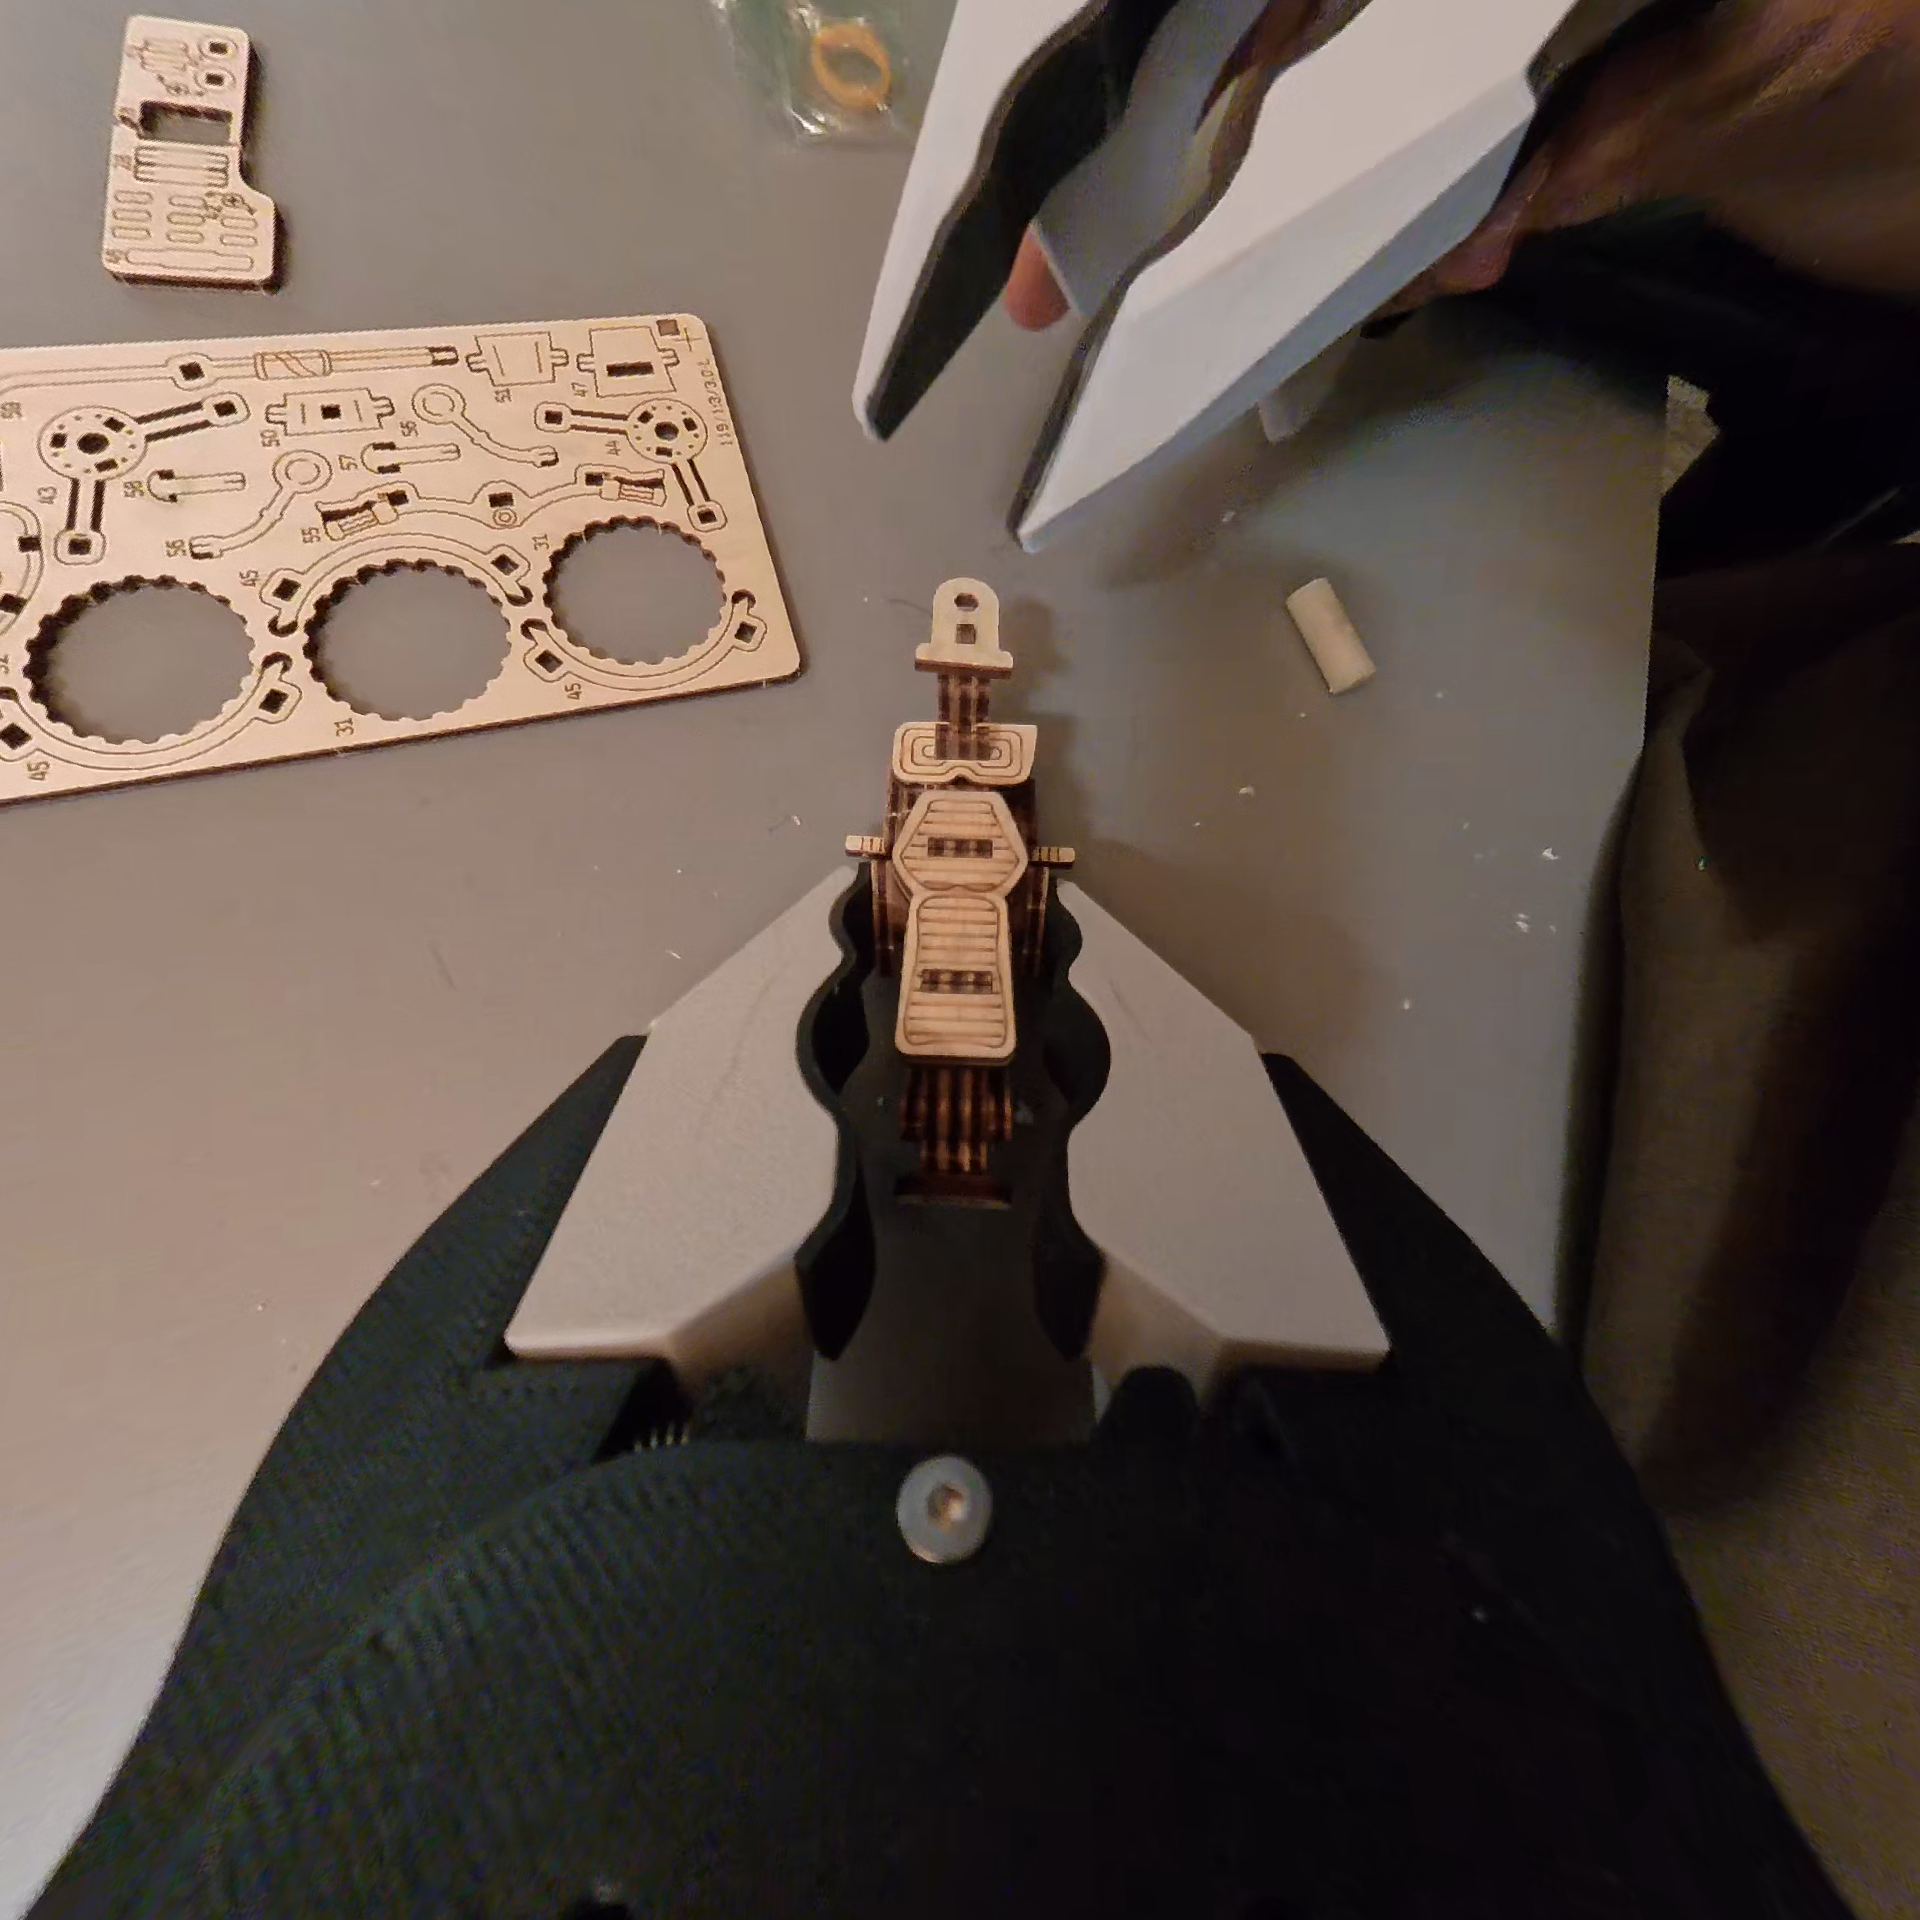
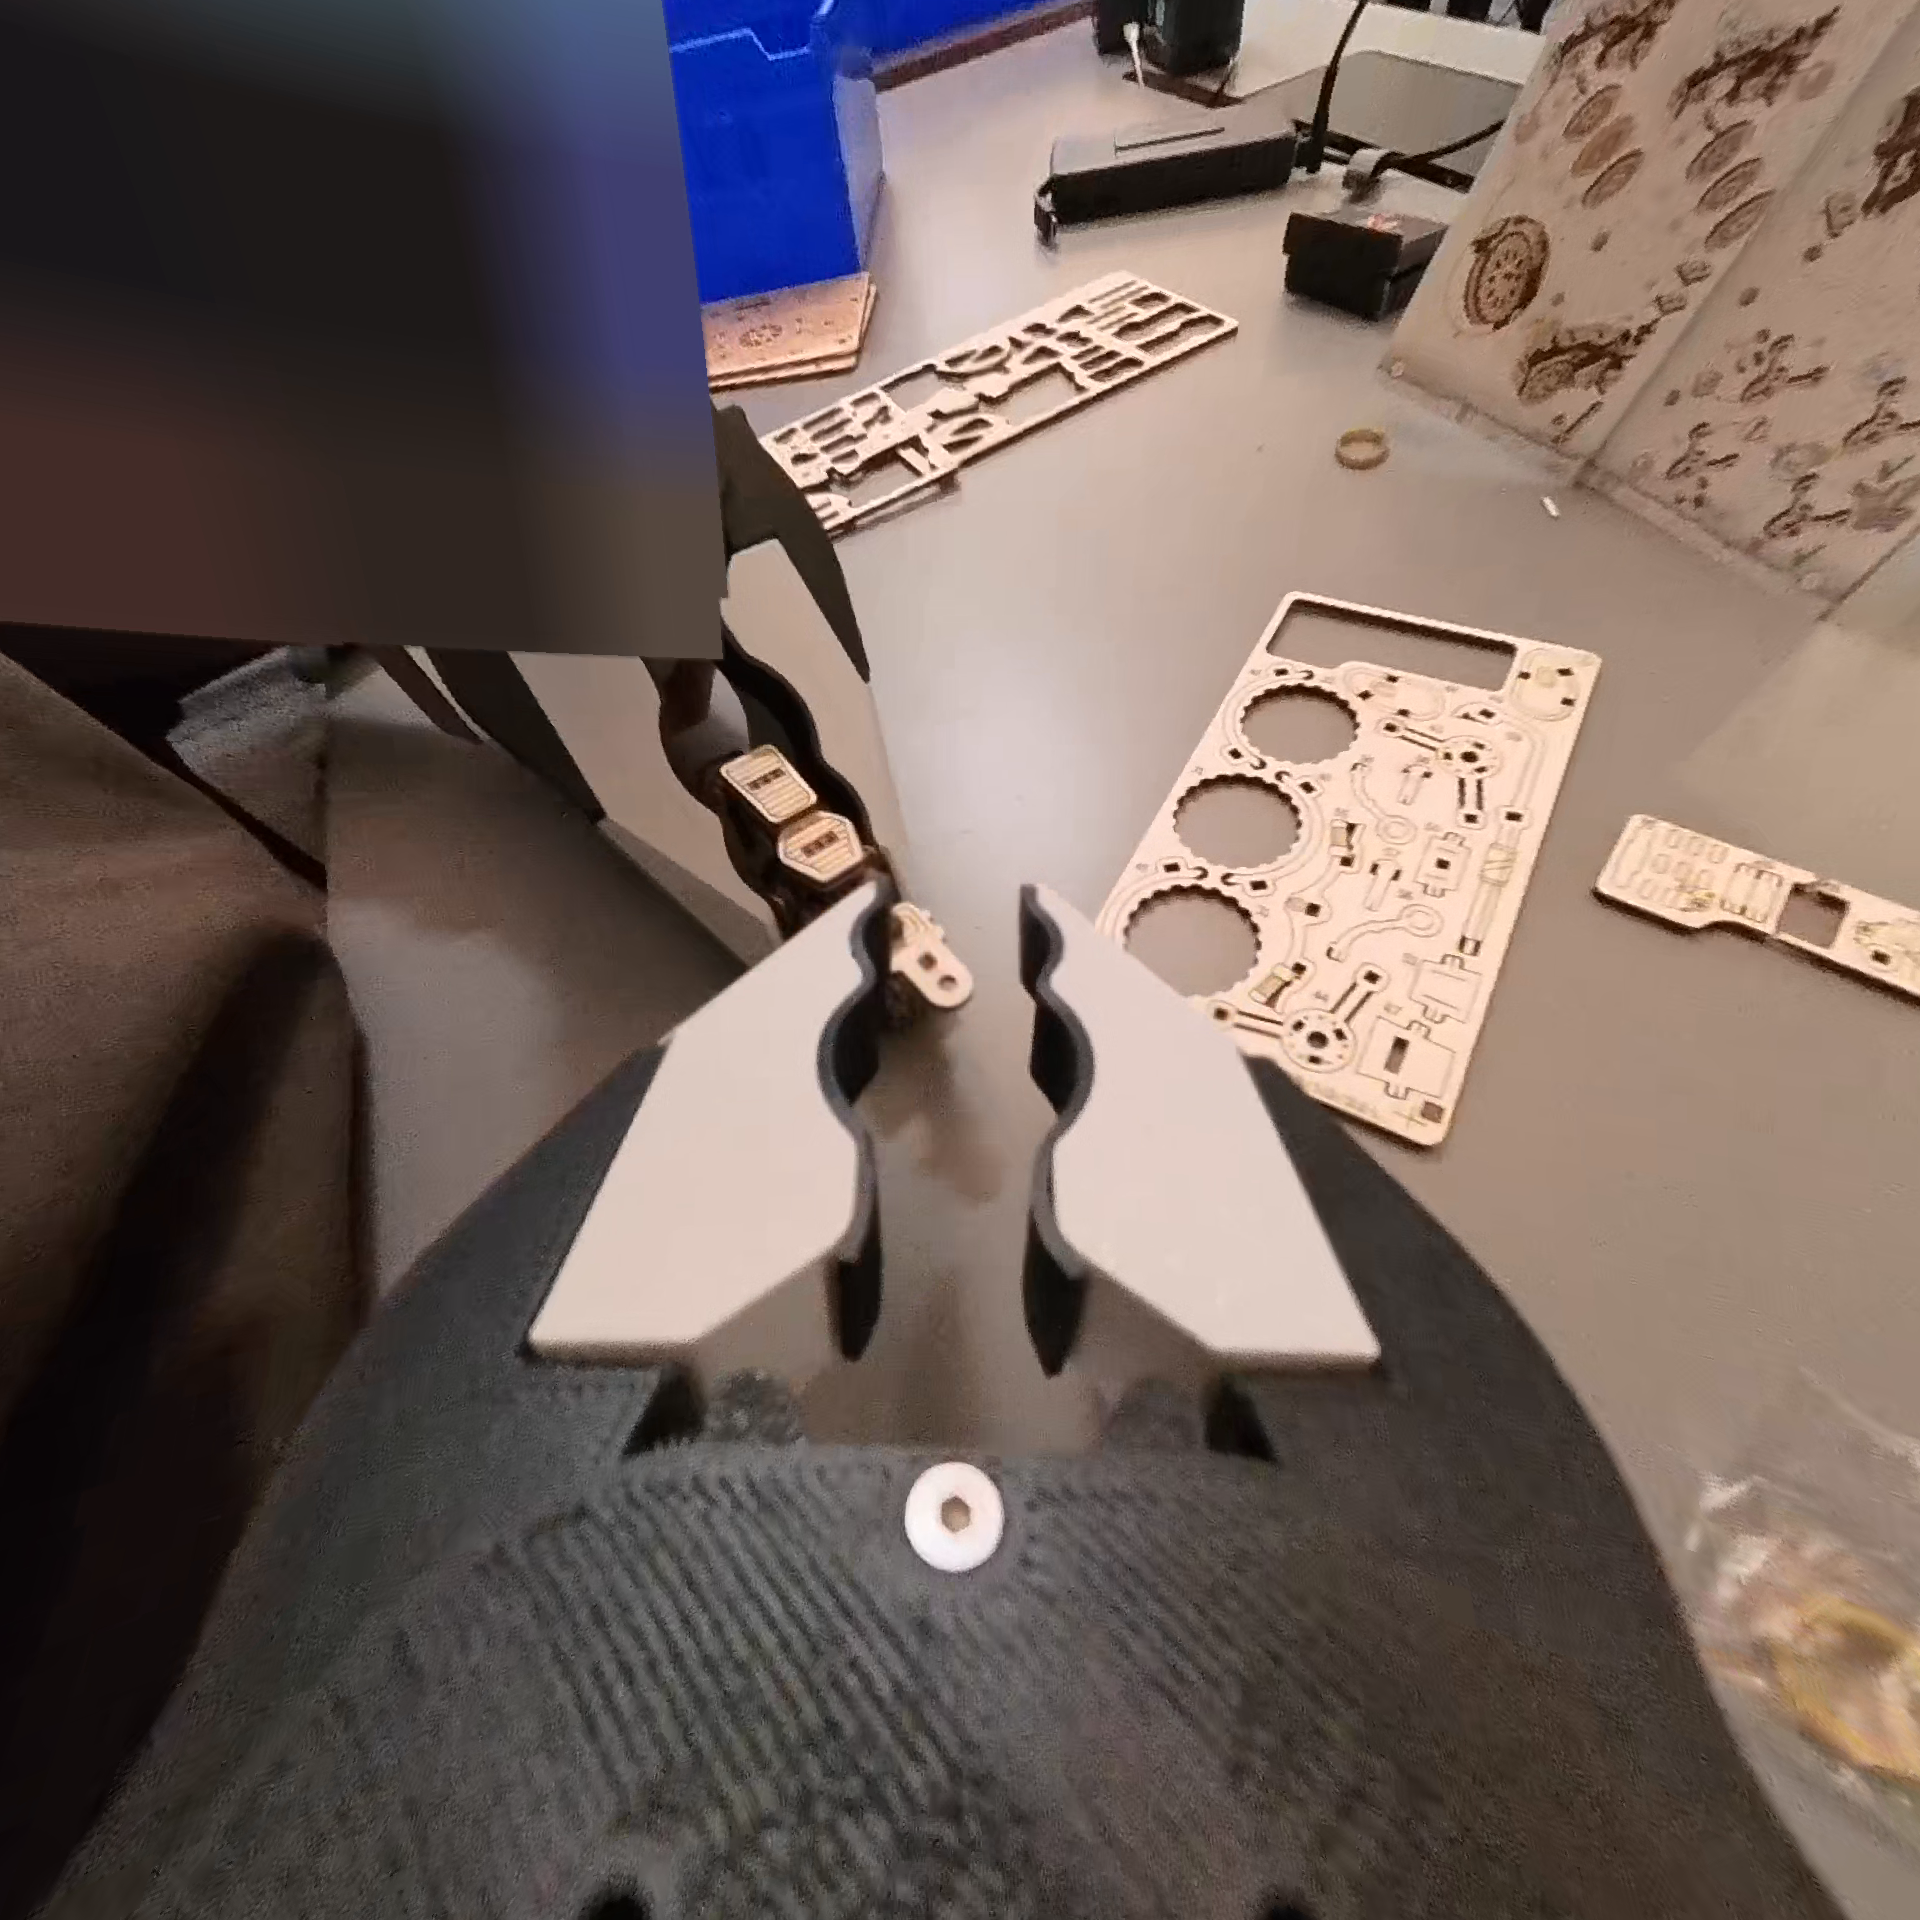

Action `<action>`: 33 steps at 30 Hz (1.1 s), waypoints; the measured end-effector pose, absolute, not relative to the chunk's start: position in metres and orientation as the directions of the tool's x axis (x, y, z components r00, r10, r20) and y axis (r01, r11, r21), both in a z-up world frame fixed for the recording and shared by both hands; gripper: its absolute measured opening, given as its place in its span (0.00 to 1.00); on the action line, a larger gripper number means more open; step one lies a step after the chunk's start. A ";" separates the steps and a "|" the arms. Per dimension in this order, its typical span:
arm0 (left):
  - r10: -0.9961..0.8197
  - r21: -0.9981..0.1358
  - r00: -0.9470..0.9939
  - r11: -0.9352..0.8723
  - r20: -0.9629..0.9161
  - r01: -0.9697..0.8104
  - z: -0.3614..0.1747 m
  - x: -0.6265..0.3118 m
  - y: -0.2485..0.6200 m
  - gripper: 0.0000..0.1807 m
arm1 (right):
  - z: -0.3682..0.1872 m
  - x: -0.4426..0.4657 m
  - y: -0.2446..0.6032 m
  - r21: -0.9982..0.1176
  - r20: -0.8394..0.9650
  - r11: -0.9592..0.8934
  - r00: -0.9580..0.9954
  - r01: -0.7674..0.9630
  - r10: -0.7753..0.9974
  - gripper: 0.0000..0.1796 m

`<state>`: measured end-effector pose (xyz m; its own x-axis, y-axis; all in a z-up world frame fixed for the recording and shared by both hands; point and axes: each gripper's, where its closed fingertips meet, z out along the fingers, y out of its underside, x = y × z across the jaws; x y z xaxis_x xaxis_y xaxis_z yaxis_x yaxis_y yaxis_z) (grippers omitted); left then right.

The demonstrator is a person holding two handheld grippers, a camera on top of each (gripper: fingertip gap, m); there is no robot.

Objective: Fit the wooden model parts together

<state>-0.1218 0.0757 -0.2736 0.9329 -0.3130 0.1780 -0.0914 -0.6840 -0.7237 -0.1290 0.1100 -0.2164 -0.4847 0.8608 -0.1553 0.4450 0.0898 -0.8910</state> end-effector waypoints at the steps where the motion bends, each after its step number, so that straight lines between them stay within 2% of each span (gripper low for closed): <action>1: -0.313 -0.724 0.933 -0.684 0.178 -0.092 -0.274 -0.122 0.076 0.16 | -0.216 -0.129 0.107 -0.893 -0.158 0.086 -0.487 0.441 0.859 0.11; 5: -0.313 -0.724 0.933 -0.684 0.179 -0.091 -0.274 -0.122 0.076 0.16 | -0.237 -0.129 0.102 -0.858 -0.095 0.180 -0.491 0.482 0.866 0.10; 7: -0.313 -0.724 0.933 -0.684 0.178 -0.092 -0.274 -0.122 0.076 0.16 | -0.221 -0.132 0.103 -0.894 -0.042 0.184 -0.484 0.409 0.874 0.05; 9: -0.313 -0.724 0.933 -0.684 0.179 -0.091 -0.274 -0.122 0.076 0.16 | -0.199 -0.135 0.107 -0.940 0.006 0.163 -0.461 0.301 0.887 0.05; 13: -0.313 -0.724 0.933 -0.684 0.180 -0.090 -0.274 -0.122 0.076 0.16 | -0.191 -0.141 0.122 -0.971 0.060 0.139 -0.364 0.196 0.930 0.24; 15: -0.313 -0.724 0.933 -0.684 0.179 -0.091 -0.274 -0.122 0.076 0.16 | -0.187 -0.145 0.133 -0.973 0.131 0.176 -0.273 0.149 0.953 0.22; 17: -0.313 -0.724 0.933 -0.684 0.178 -0.091 -0.274 -0.122 0.076 0.16 | -0.174 -0.145 0.139 -0.965 0.238 0.253 -0.183 0.065 0.954 0.08; 18: -0.313 -0.724 0.933 -0.684 0.179 -0.091 -0.274 -0.122 0.076 0.16 | -0.171 -0.143 0.136 -0.958 0.274 0.284 -0.171 0.040 0.947 0.09; 20: -0.313 -0.723 0.933 -0.684 0.180 -0.090 -0.274 -0.122 0.076 0.16 | -0.180 -0.141 0.125 -0.958 0.252 0.273 -0.200 0.084 0.947 0.16; 21: -0.313 -0.723 0.932 -0.685 0.181 -0.089 -0.274 -0.122 0.076 0.16 | -0.187 -0.141 0.122 -0.964 0.207 0.234 -0.195 0.127 0.959 0.15; 23: -0.312 -0.723 0.932 -0.685 0.182 -0.088 -0.274 -0.122 0.076 0.16 | -0.193 -0.141 0.125 -0.956 0.213 0.239 -0.159 0.172 0.964 0.06; 26: -0.312 -0.723 0.933 -0.685 0.181 -0.089 -0.274 -0.122 0.076 0.16 | -0.200 -0.141 0.128 -0.926 0.284 0.318 -0.177 0.205 0.942 0.03; 28: -0.309 -0.723 0.933 -0.686 0.186 -0.083 -0.274 -0.122 0.076 0.16 | -0.216 -0.140 0.123 -0.913 0.236 0.299 -0.240 0.277 0.942 0.00; 29: -0.308 -0.722 0.932 -0.687 0.189 -0.080 -0.274 -0.122 0.076 0.16 | -0.222 -0.138 0.121 -0.905 0.204 0.286 -0.267 0.315 0.942 0.00; 31: -0.307 -0.722 0.932 -0.687 0.190 -0.079 -0.274 -0.122 0.076 0.16 | -0.223 -0.136 0.119 -0.905 0.159 0.253 -0.281 0.341 0.946 0.10; 33: -0.308 -0.723 0.933 -0.687 0.187 -0.081 -0.274 -0.122 0.076 0.16 | -0.216 -0.134 0.116 -0.922 0.119 0.215 -0.291 0.323 0.949 0.11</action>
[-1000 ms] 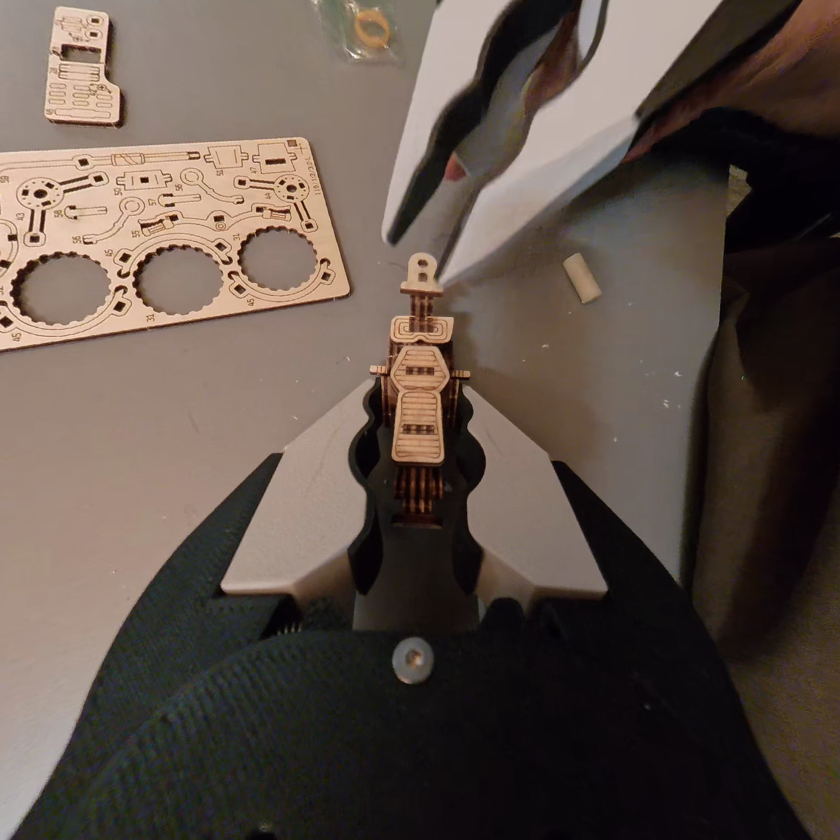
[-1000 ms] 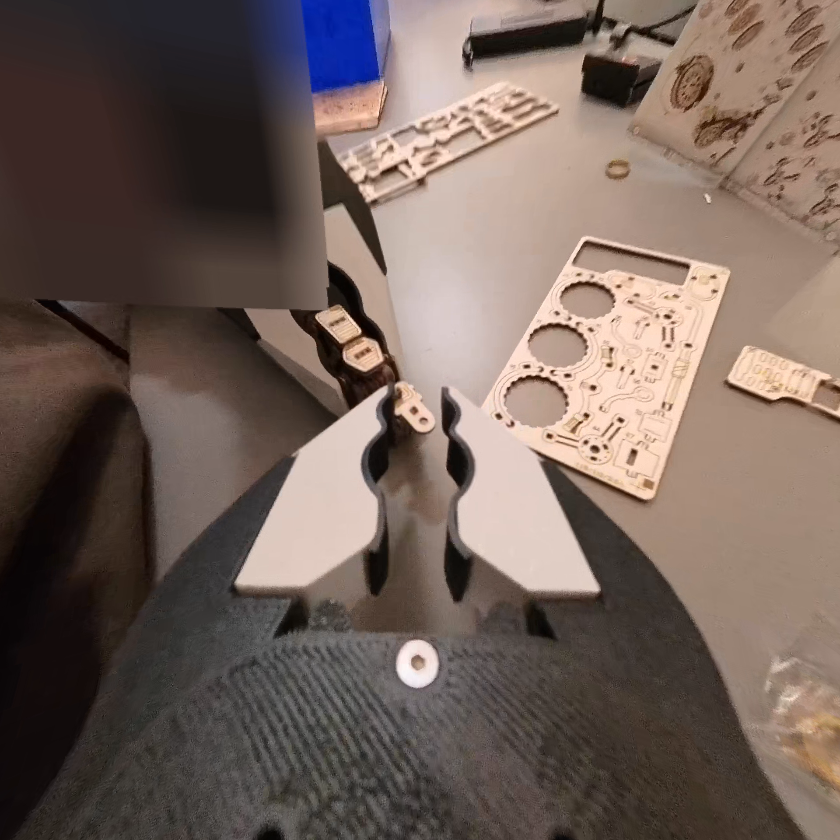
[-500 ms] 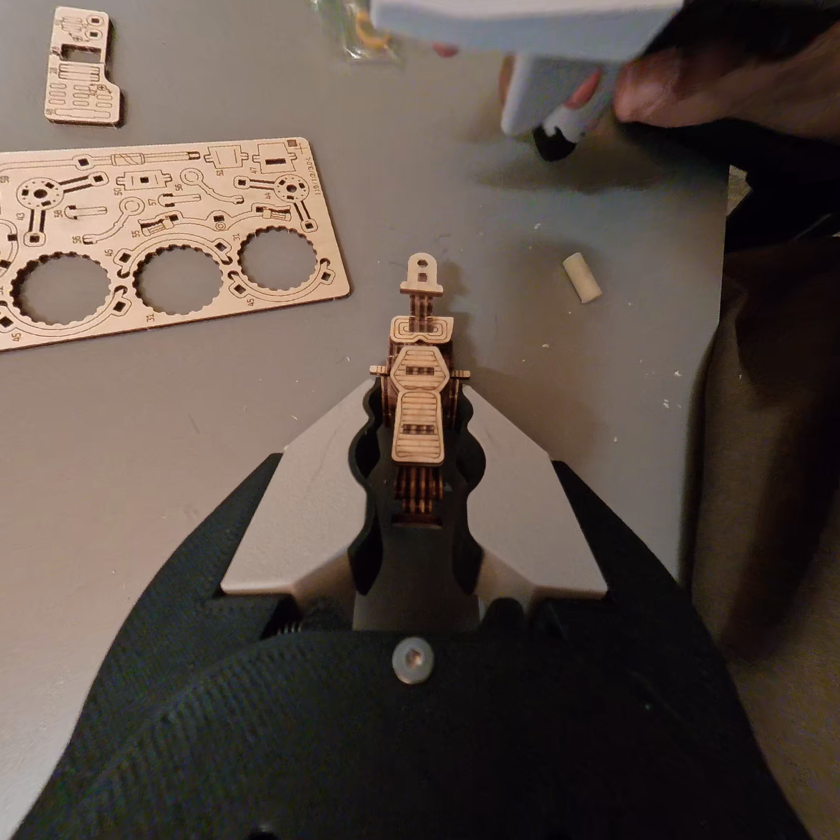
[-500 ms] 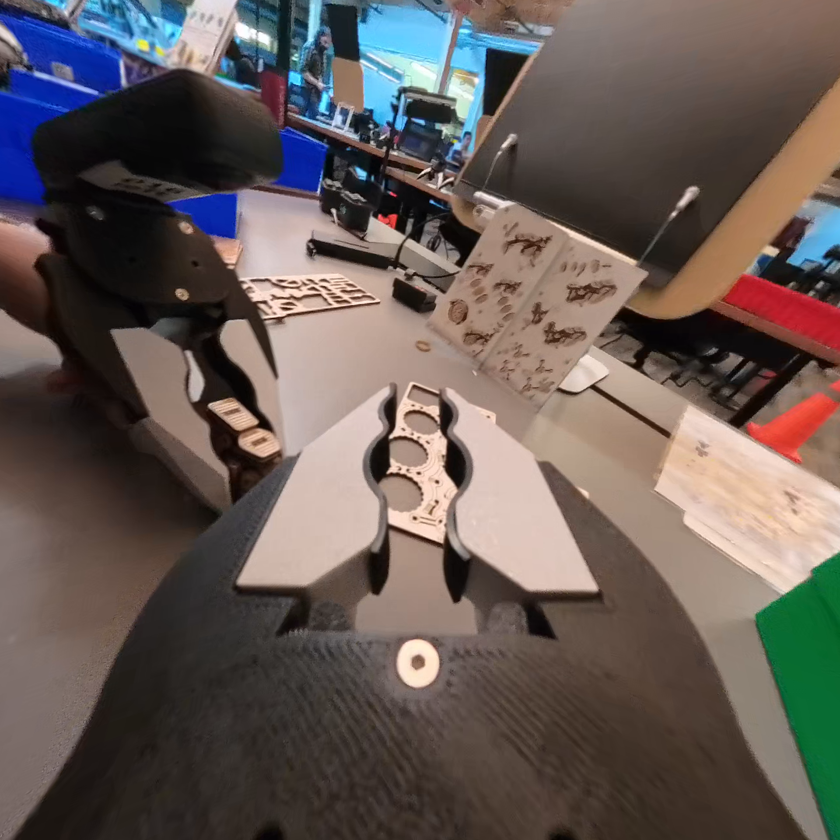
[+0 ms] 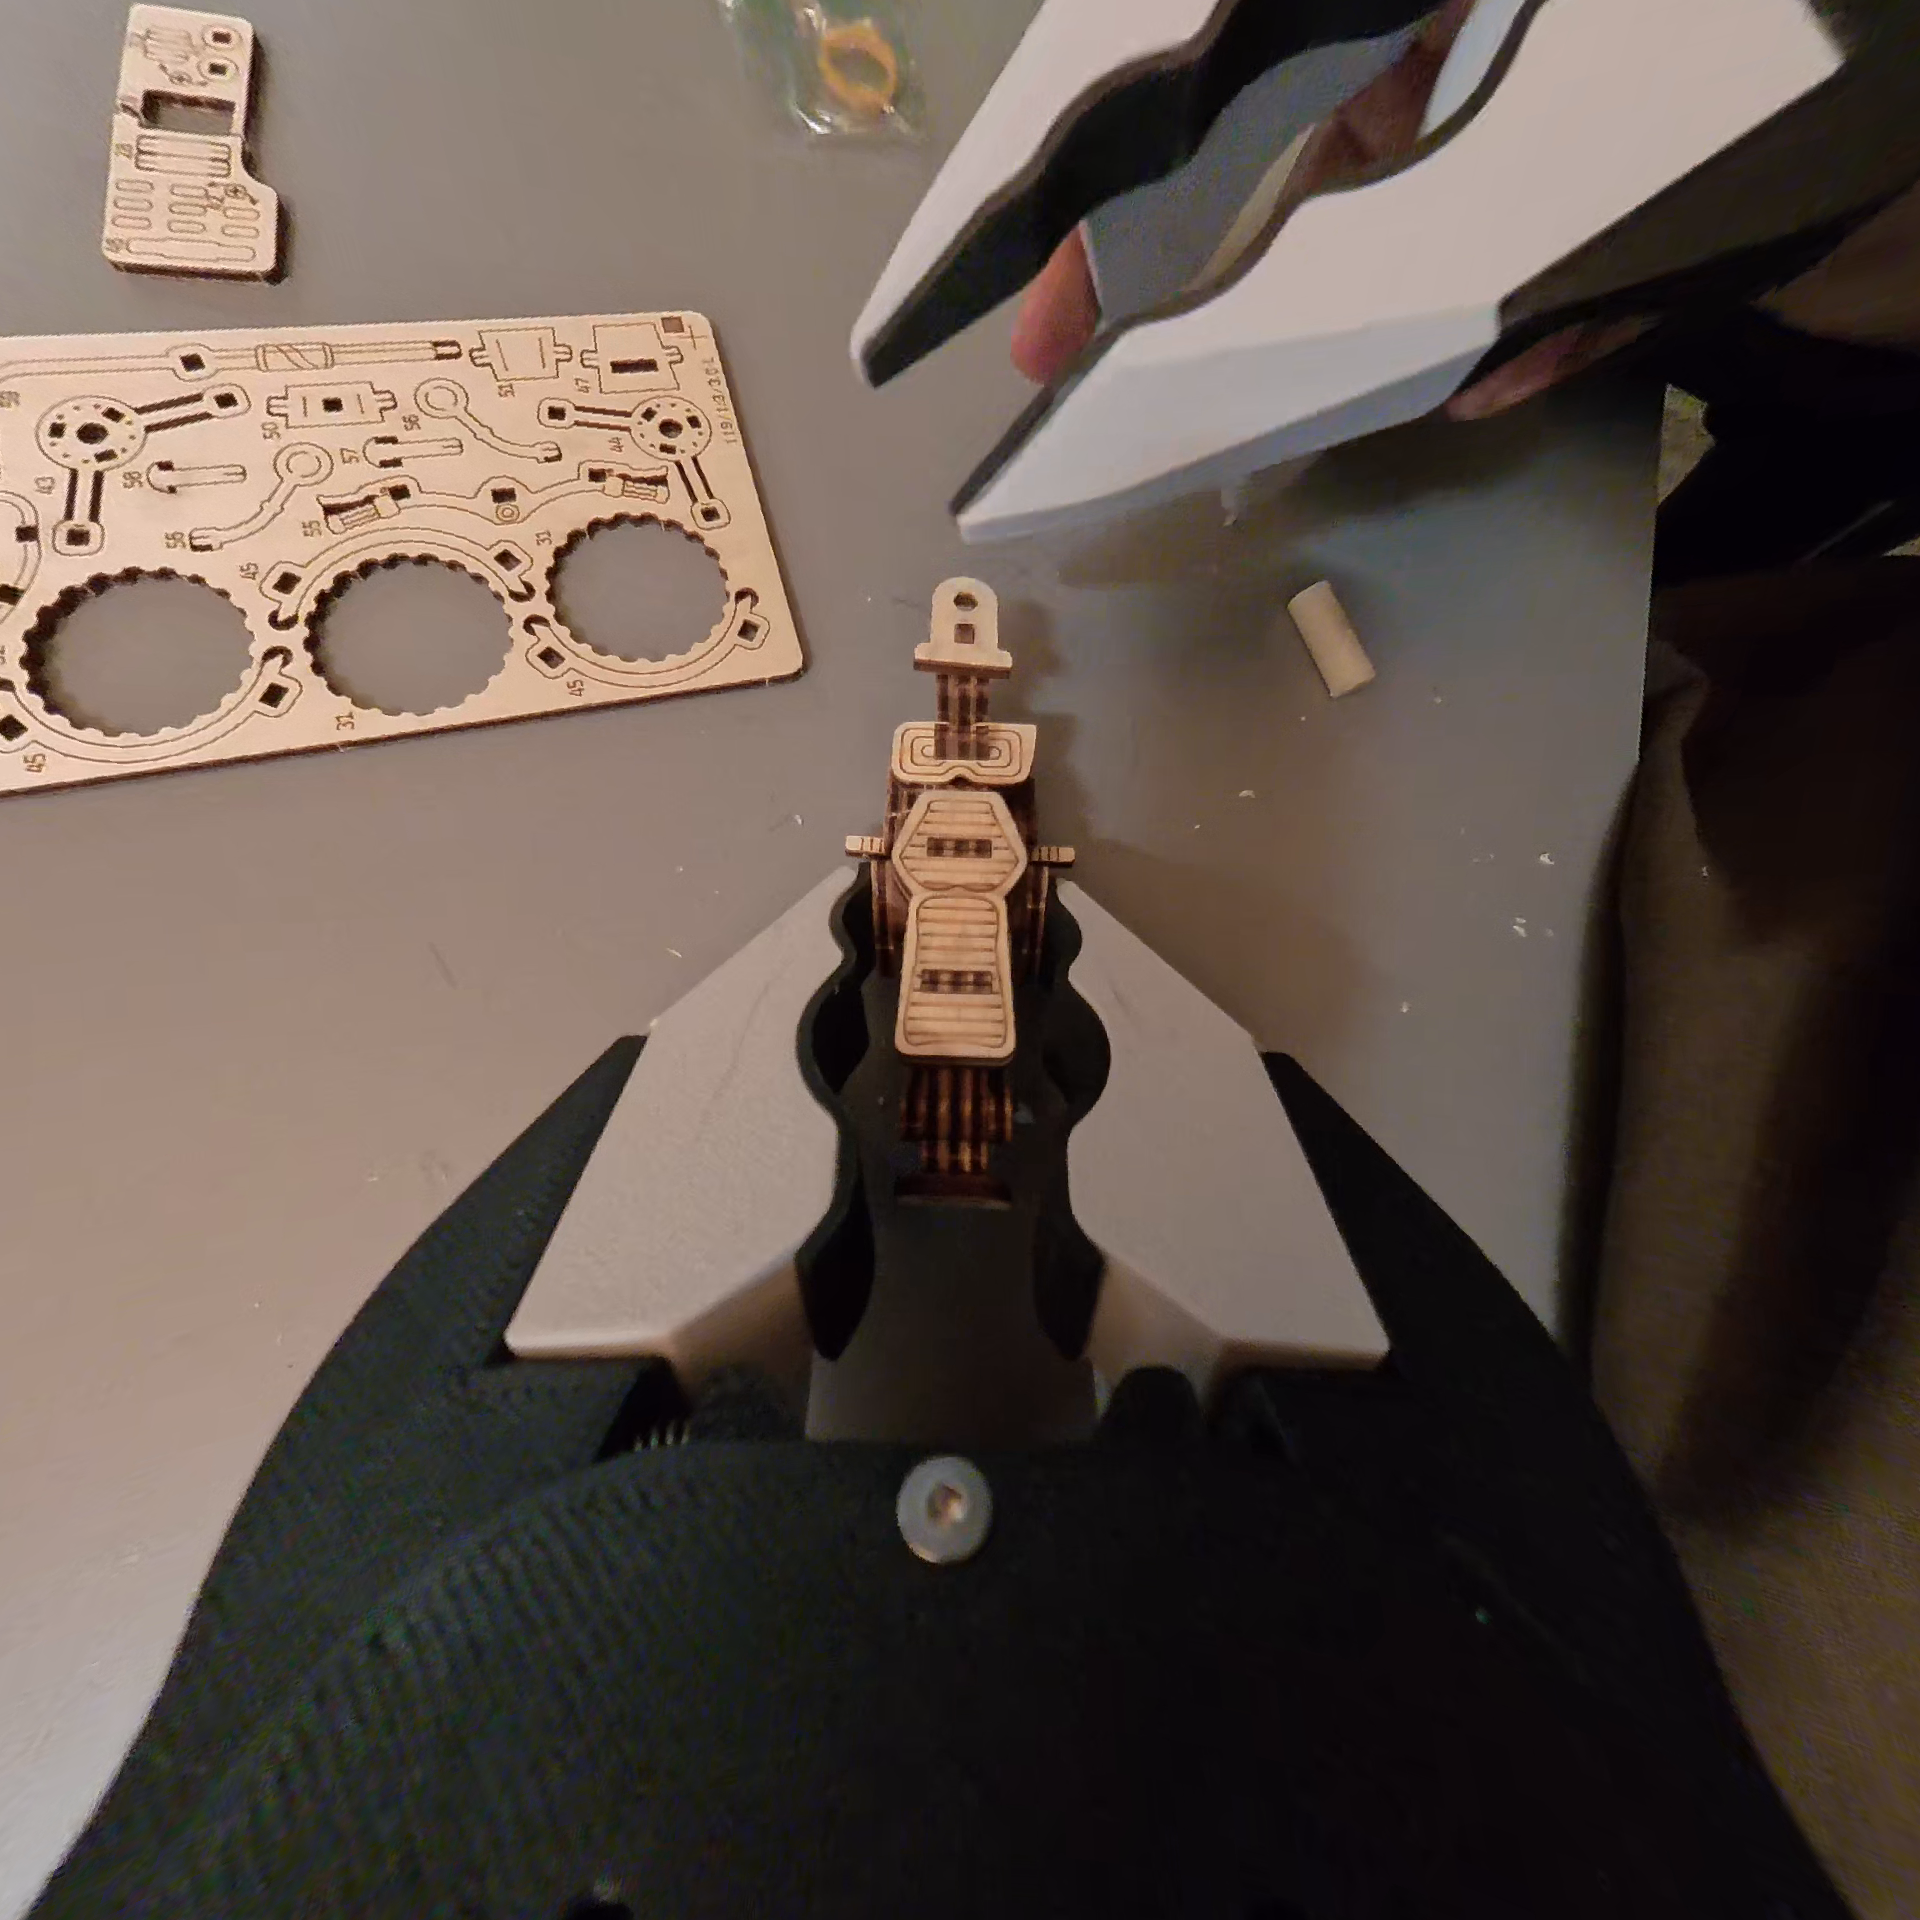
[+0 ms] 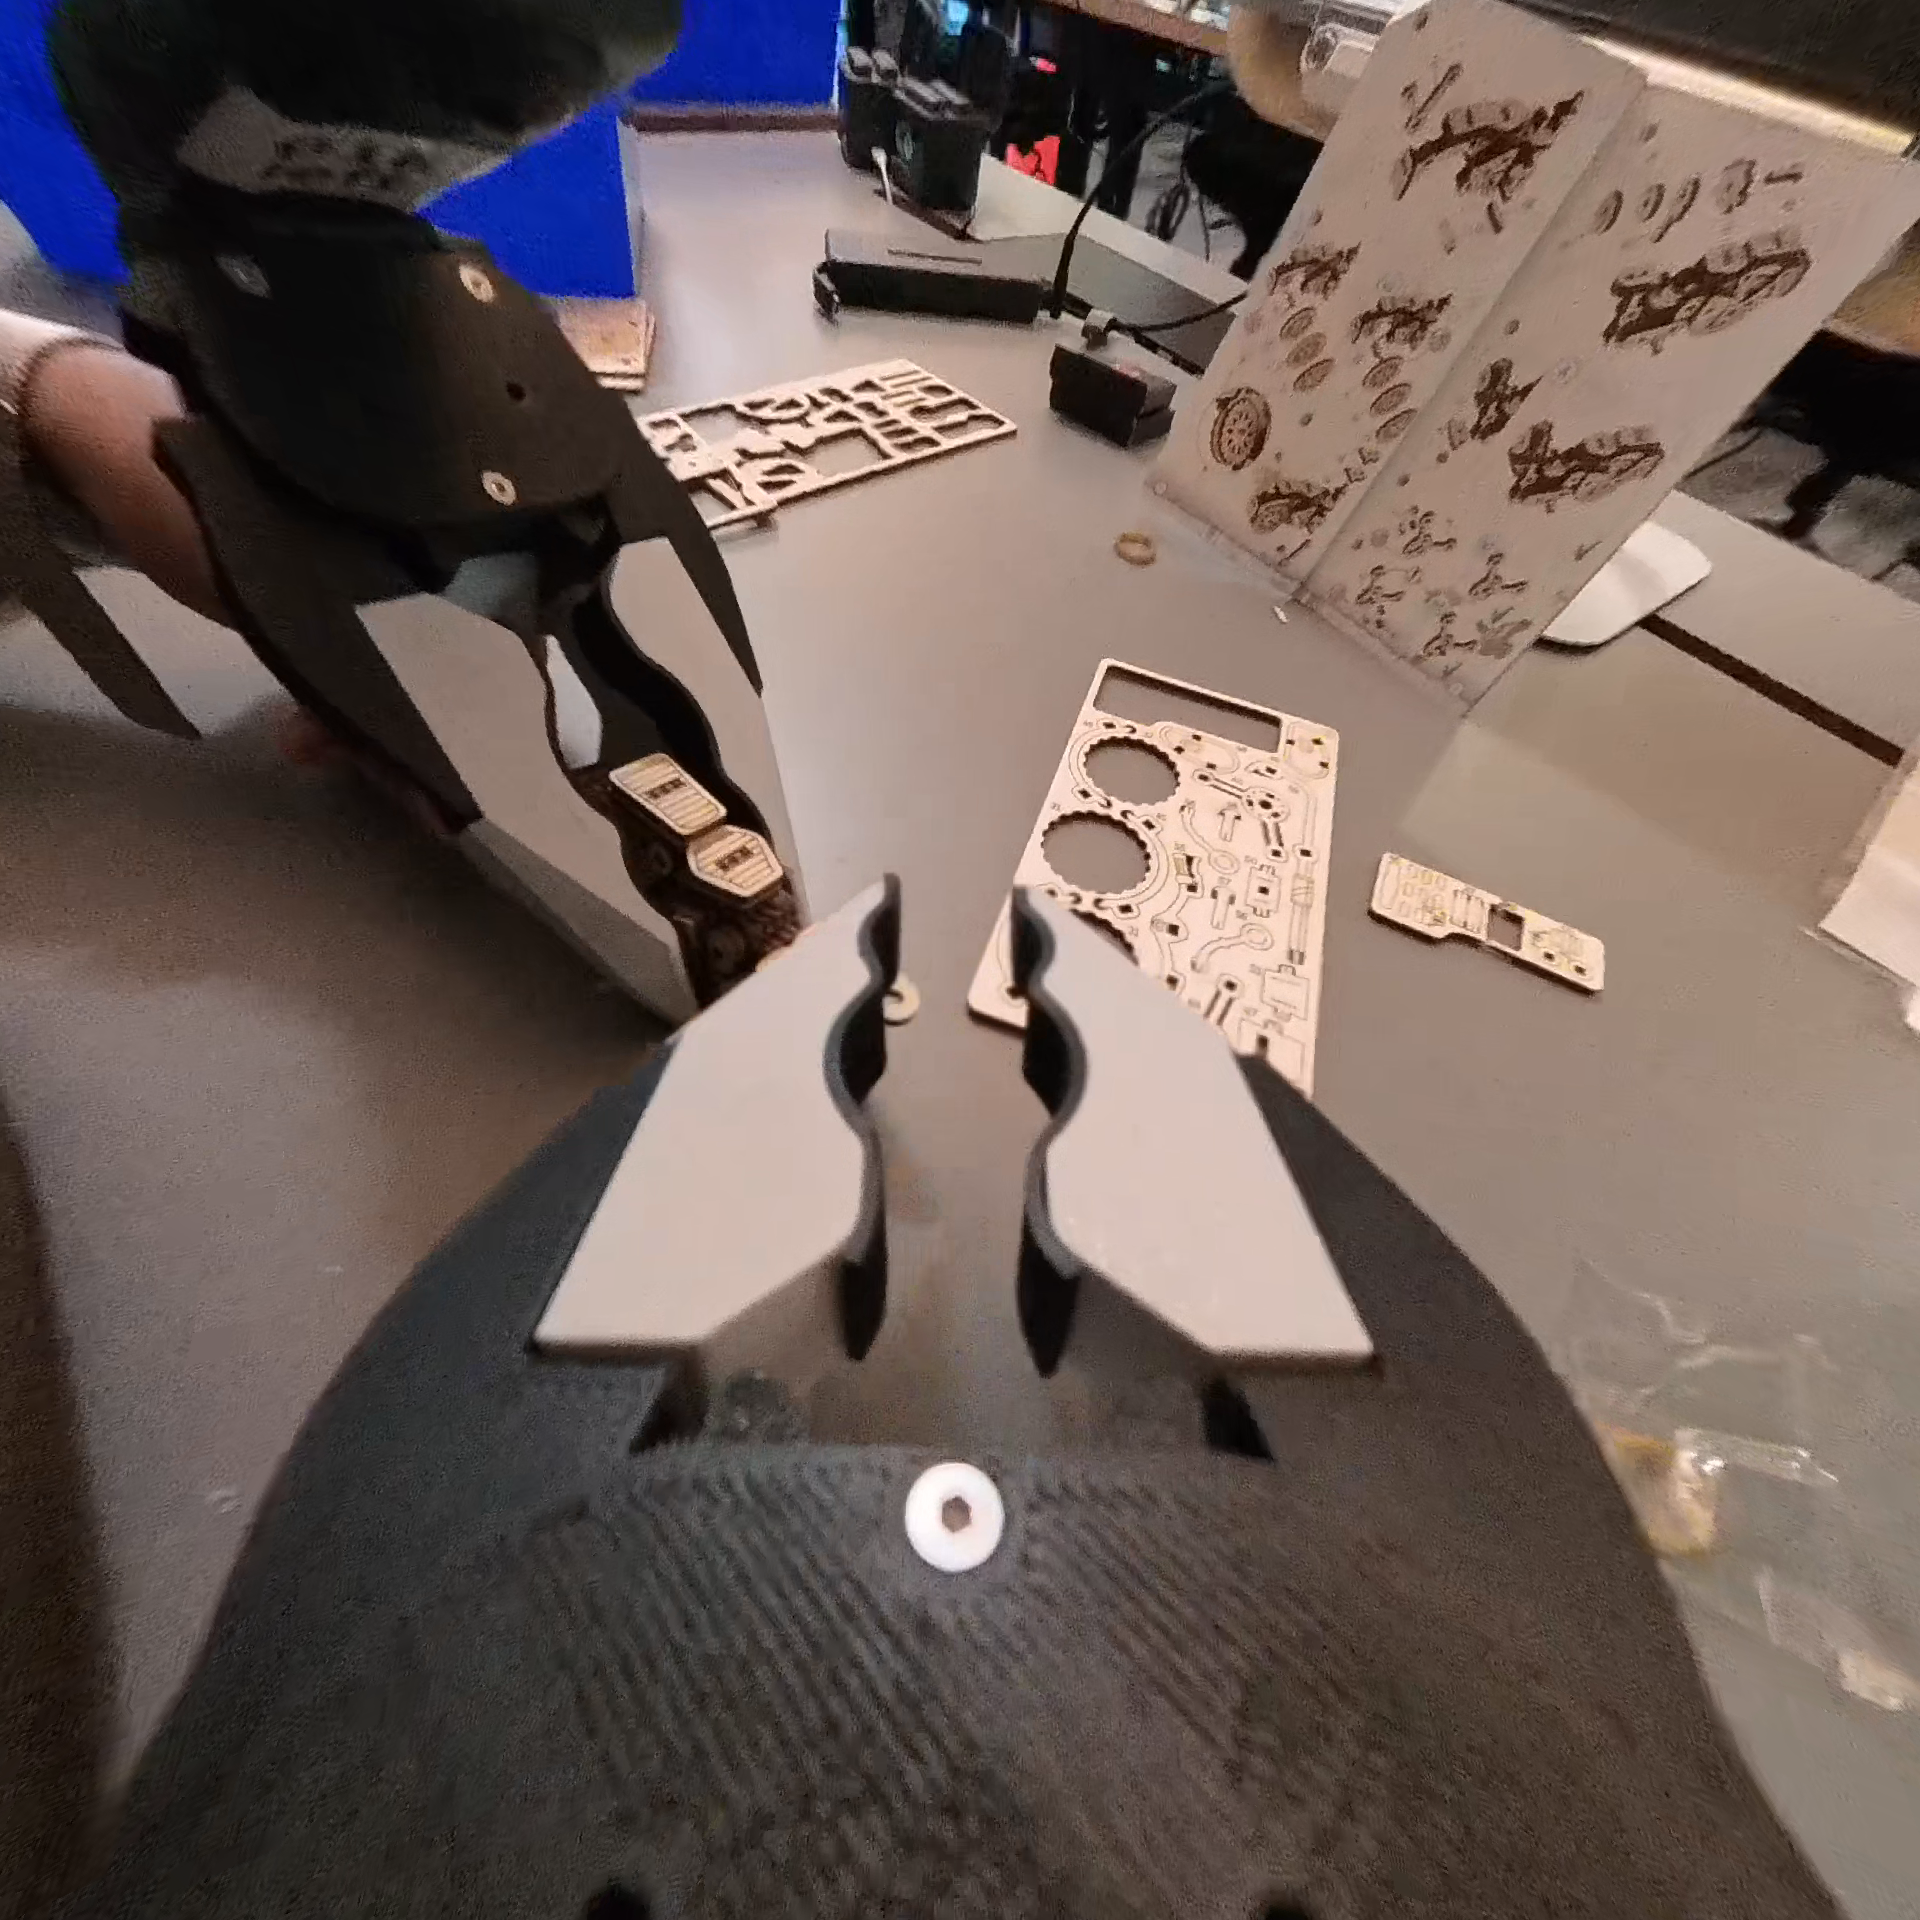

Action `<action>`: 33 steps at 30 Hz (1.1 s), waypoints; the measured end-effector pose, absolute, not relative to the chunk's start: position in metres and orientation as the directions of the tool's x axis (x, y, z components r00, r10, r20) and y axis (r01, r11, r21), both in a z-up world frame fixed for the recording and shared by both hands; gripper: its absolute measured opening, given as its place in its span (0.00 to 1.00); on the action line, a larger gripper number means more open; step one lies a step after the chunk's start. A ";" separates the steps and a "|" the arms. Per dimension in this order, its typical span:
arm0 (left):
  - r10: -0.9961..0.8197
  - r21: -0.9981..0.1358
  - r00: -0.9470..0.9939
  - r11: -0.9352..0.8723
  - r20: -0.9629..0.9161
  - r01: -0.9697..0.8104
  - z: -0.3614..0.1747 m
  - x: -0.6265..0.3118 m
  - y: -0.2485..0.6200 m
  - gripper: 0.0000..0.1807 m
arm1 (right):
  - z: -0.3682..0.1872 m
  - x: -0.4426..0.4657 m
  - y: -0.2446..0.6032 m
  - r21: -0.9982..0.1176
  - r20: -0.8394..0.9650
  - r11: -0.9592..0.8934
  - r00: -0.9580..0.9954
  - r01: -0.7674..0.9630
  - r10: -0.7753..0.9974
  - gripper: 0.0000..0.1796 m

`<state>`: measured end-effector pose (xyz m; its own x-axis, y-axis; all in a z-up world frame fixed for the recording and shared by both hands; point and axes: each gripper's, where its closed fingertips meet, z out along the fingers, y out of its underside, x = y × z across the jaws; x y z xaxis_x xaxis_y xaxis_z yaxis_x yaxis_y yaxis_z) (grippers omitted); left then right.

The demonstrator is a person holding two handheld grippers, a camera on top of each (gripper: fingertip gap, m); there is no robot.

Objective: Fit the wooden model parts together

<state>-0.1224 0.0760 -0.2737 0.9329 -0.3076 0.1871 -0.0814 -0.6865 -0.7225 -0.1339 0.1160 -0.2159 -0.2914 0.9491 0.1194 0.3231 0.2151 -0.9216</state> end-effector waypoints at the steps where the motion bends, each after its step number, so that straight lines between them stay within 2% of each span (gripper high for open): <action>1: -0.308 -0.723 0.933 -0.686 0.187 -0.082 -0.274 -0.122 0.076 0.16 | -0.214 -0.133 0.114 -0.929 0.085 0.185 -0.301 0.321 0.950 0.10; 4: -0.307 -0.722 0.932 -0.687 0.191 -0.079 -0.274 -0.122 0.076 0.16 | -0.224 -0.132 0.115 -0.913 0.027 0.144 -0.296 0.381 0.955 0.14; 8: -0.307 -0.722 0.933 -0.687 0.188 -0.081 -0.274 -0.122 0.076 0.16 | -0.199 -0.133 0.114 -0.954 0.022 0.101 -0.272 0.283 0.962 0.11; 11: -0.305 -0.721 0.932 -0.689 0.194 -0.075 -0.274 -0.123 0.076 0.16 | -0.233 -0.129 0.111 -0.882 0.043 0.180 -0.306 0.436 0.951 0.12; 12: -0.305 -0.721 0.932 -0.689 0.197 -0.073 -0.274 -0.123 0.076 0.16 | -0.233 -0.128 0.109 -0.881 0.029 0.173 -0.314 0.441 0.949 0.05; 15: -0.306 -0.722 0.933 -0.688 0.191 -0.077 -0.274 -0.123 0.076 0.16 | -0.210 -0.128 0.113 -0.919 0.045 0.157 -0.299 0.362 0.953 0.05; 17: -0.306 -0.722 0.933 -0.688 0.192 -0.077 -0.274 -0.123 0.076 0.16 | -0.202 -0.128 0.110 -0.939 0.017 0.124 -0.314 0.322 0.949 0.09; 20: -0.308 -0.723 0.932 -0.686 0.190 -0.079 -0.274 -0.122 0.076 0.16 | -0.242 -0.127 0.105 -0.864 -0.026 0.155 -0.349 0.479 0.937 0.22; 22: -0.308 -0.722 0.933 -0.687 0.186 -0.082 -0.274 -0.122 0.076 0.16 | -0.230 -0.129 0.110 -0.882 -0.051 0.113 -0.331 0.457 0.942 0.13; 24: -0.308 -0.722 0.933 -0.687 0.186 -0.082 -0.274 -0.122 0.076 0.16 | -0.198 -0.132 0.116 -0.940 -0.049 0.059 -0.306 0.335 0.951 0.03; 26: -0.308 -0.722 0.933 -0.687 0.188 -0.081 -0.274 -0.122 0.076 0.16 | -0.187 -0.132 0.114 -0.958 -0.097 -0.002 -0.315 0.287 0.944 0.04; 28: -0.308 -0.722 0.933 -0.687 0.187 -0.082 -0.274 -0.122 0.076 0.16 | -0.221 -0.131 0.111 -0.905 -0.101 0.050 -0.329 0.422 0.939 0.14; 30: -0.310 -0.722 0.933 -0.686 0.182 -0.087 -0.274 -0.122 0.076 0.16 | -0.240 -0.130 0.108 -0.859 -0.120 0.068 -0.328 0.507 0.937 0.09; 33: -0.310 -0.722 0.933 -0.686 0.183 -0.086 -0.274 -0.122 0.076 0.16 | -0.203 -0.135 0.116 -0.930 -0.073 0.044 -0.303 0.364 0.950 0.01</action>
<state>-0.1220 0.0758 -0.2740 0.9329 -0.3101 0.1830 -0.0864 -0.6863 -0.7222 -0.1347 0.1156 -0.2031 -0.3028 0.9503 -0.0731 0.3640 0.0444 -0.9303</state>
